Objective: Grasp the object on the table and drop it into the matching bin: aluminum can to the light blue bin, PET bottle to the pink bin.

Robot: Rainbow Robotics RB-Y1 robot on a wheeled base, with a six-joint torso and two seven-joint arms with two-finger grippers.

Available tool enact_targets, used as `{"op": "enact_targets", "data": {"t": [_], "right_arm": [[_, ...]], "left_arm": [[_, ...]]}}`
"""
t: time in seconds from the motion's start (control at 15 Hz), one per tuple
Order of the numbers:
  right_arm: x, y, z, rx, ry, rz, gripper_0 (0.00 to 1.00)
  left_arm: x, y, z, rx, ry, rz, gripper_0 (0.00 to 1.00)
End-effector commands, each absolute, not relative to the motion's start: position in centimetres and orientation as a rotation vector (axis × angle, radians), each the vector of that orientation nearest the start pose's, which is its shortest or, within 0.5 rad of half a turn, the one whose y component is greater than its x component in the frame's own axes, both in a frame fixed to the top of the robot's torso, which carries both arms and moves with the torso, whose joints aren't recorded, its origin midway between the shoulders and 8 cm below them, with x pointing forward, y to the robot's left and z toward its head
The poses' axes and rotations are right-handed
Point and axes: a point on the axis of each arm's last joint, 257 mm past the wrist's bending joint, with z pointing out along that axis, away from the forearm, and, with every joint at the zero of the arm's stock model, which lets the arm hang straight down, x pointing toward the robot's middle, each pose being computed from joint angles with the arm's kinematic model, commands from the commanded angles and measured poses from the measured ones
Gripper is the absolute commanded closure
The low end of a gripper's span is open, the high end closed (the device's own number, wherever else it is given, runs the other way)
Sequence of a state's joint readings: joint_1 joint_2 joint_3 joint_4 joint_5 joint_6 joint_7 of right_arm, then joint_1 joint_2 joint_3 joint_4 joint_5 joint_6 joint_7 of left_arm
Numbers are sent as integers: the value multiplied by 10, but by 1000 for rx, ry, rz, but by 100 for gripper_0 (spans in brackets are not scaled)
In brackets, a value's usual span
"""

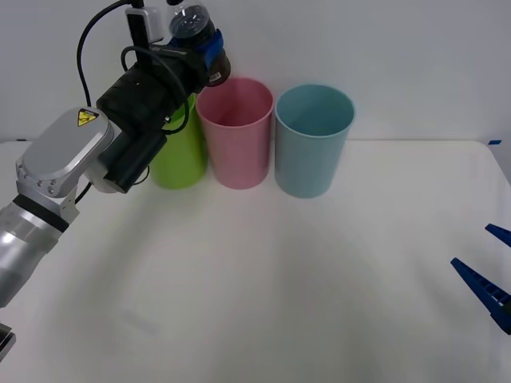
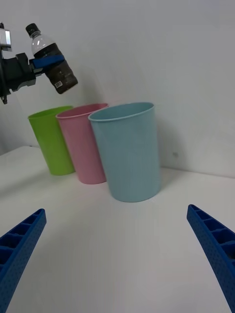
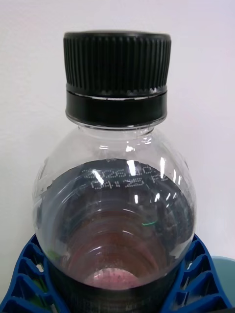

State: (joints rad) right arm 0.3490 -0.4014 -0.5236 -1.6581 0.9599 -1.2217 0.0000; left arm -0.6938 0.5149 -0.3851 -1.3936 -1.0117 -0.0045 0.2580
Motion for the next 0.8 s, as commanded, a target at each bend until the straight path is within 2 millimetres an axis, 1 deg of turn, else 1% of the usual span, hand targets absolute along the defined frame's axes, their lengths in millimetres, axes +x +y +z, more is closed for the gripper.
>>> {"op": "enact_targets", "data": {"t": [0.07,0.33,0.53,0.6,0.67,0.73,0.8], "right_arm": [[342,-330,-169,-465,1441,567,0],[342,-330,-169,-465,1441,567,0],[342,-330,-169,-465,1441,567,0],[342,-330,-169,-465,1441,567,0],[342,-330,-169,-465,1441,567,0],[342,-330,-169,-465,1441,567,0],[342,-330,-169,-465,1441,567,0]], "left_arm": [[653,89,25,286,1291,-485,100],[653,79,24,296,1287,-486,100],[653,79,24,300,1286,-479,100],[653,80,25,299,1285,-477,97],[653,78,25,299,1283,-479,86],[653,78,25,302,1282,-477,32],[653,77,25,302,1282,-479,0]]}}
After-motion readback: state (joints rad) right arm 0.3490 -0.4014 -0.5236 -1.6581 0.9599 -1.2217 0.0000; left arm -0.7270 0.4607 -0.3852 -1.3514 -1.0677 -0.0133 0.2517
